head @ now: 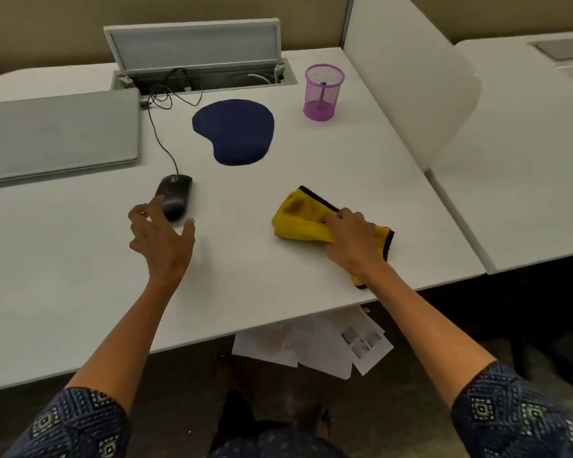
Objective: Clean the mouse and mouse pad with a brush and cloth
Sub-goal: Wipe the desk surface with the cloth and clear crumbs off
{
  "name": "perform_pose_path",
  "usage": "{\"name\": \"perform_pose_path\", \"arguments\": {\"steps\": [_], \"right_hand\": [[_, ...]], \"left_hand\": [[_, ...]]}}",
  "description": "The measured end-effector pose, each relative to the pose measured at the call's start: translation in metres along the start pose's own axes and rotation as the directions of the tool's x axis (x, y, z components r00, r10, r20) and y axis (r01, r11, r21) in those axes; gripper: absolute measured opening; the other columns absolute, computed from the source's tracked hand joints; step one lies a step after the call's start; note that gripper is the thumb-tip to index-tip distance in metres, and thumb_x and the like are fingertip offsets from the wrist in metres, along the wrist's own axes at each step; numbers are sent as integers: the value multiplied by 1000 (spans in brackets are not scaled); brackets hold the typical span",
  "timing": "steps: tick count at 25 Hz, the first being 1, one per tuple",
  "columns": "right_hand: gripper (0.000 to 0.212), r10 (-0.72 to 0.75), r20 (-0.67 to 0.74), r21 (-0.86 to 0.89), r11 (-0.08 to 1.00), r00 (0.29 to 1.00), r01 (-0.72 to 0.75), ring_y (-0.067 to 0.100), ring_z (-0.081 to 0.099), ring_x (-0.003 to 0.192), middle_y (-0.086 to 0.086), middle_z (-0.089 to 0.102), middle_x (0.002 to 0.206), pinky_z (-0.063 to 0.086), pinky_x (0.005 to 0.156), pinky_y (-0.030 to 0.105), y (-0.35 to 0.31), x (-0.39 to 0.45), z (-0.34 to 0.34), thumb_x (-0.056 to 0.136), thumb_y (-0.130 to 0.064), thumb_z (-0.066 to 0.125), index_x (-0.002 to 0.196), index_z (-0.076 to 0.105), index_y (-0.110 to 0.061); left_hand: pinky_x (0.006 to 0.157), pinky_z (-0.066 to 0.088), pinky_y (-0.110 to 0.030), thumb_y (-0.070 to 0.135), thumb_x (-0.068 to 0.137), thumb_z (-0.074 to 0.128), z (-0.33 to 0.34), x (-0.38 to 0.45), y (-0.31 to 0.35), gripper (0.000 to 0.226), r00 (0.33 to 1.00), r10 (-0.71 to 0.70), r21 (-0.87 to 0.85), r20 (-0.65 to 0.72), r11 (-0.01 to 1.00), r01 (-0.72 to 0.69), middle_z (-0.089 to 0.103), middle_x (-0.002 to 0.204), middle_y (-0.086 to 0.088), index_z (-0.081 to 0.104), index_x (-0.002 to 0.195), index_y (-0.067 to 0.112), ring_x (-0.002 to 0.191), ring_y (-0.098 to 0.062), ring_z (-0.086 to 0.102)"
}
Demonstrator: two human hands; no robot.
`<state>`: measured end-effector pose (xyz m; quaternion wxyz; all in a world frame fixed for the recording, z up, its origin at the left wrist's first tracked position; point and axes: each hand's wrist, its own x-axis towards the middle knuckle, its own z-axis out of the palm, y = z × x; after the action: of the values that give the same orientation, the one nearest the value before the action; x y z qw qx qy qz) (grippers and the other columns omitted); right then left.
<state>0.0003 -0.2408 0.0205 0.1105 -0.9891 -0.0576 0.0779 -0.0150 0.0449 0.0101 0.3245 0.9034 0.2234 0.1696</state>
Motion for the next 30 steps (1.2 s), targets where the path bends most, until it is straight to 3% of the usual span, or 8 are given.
{"name": "perform_pose_path", "arguments": {"steps": [4,6,9,15,19,25,30], "right_hand": [[52,-325,126,47,946,937,322,27,41,117,7,47,124,30,96,47,-82,1,14,81,-11,57,127,50,-35],[50,-414,181,34,909,892,415,25,39,119,4,48,123,25,100,51,-99,-4,15,80,-7,56,122,53,-34],[46,-426,260,-22,895,867,446,25,39,119,4,48,120,23,102,57,-88,-24,9,80,-5,54,118,56,-32],[36,-315,341,-148,912,886,381,23,38,118,1,47,119,26,95,50,-20,-103,-6,81,-10,53,109,57,-32],[35,-283,357,-170,917,890,360,23,37,118,0,47,118,25,98,54,3,-139,8,80,-8,55,106,59,-30],[44,-234,151,-64,967,961,245,23,37,115,2,45,117,31,85,40,38,-146,-5,77,-2,50,112,56,-27],[44,-172,-105,295,935,979,196,20,43,104,0,51,105,40,84,41,48,-131,-50,67,3,58,104,63,-22]], "left_hand": [[101,25,-47,21,83,65,-7,10,-15,62,1000,4,16,-5,1000,-4,30,137,-18,35,136,12,124,-34,34],[100,26,-48,22,83,64,-12,12,-18,61,1000,11,27,-7,1000,-11,30,137,-19,35,136,12,124,-34,34],[100,26,-49,21,84,63,-17,1,-17,61,1000,23,25,-2,999,-23,30,137,-19,33,137,11,125,-34,34],[105,22,-52,25,86,63,-7,-42,12,63,997,51,12,57,999,-51,26,144,-19,30,138,10,130,-36,30],[104,21,-51,23,86,62,4,-75,43,63,982,163,-66,97,985,-157,25,146,-16,29,139,14,133,-32,27],[101,24,-52,23,86,63,7,-99,75,63,952,291,-75,92,956,-284,26,144,-17,31,139,15,131,-32,28],[103,22,-53,23,86,62,5,-101,79,63,957,274,-80,101,961,-266,25,144,-18,31,139,14,132,-33,27]]}}
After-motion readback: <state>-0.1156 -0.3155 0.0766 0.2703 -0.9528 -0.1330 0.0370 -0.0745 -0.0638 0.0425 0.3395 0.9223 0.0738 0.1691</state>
